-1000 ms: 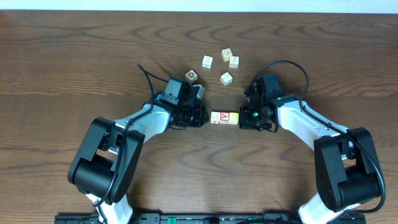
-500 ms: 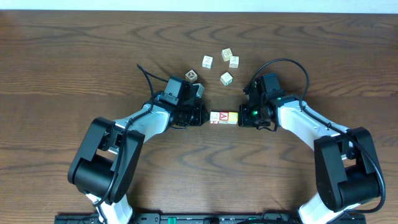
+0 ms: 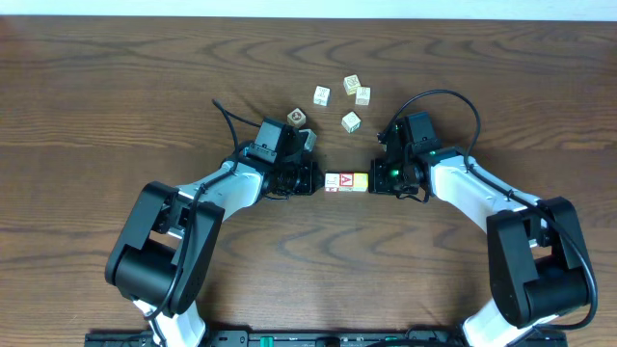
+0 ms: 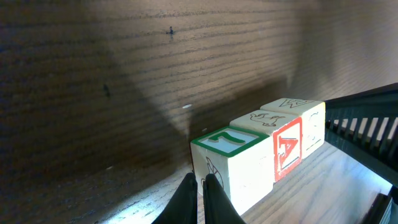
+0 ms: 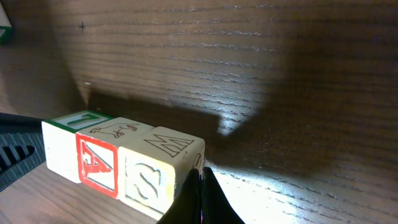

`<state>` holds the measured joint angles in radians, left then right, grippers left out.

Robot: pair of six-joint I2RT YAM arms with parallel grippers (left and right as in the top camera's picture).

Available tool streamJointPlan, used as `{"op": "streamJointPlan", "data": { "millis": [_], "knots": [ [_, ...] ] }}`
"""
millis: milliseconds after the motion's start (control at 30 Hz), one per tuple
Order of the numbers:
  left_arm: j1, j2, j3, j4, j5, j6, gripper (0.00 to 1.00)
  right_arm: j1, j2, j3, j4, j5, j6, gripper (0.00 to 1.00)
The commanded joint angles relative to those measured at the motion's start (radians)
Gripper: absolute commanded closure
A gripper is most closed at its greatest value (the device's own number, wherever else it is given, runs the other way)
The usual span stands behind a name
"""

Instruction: Lift 3 blocks

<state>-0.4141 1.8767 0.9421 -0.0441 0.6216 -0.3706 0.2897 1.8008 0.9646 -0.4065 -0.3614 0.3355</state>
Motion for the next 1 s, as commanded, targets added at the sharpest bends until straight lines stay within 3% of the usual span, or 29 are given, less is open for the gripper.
{"op": "streamJointPlan", "data": {
  "millis": [0, 333, 967],
  "knots": [
    [0.004, 0.007, -0.007, 0.001, -0.011, -0.014, 0.93, 0.024, 0.037, -0.006, 0.003, -0.010, 0.016, 0.99],
    [0.004, 0.007, -0.007, 0.008, -0.004, -0.028, 0.93, 0.084, 0.051, -0.006, 0.063, -0.010, 0.009, 0.99],
    [0.004, 0.007, -0.007, 0.008, -0.004, -0.024, 0.93, 0.035, 0.050, -0.003, 0.028, 0.069, -0.030, 0.99]
  ]
}}
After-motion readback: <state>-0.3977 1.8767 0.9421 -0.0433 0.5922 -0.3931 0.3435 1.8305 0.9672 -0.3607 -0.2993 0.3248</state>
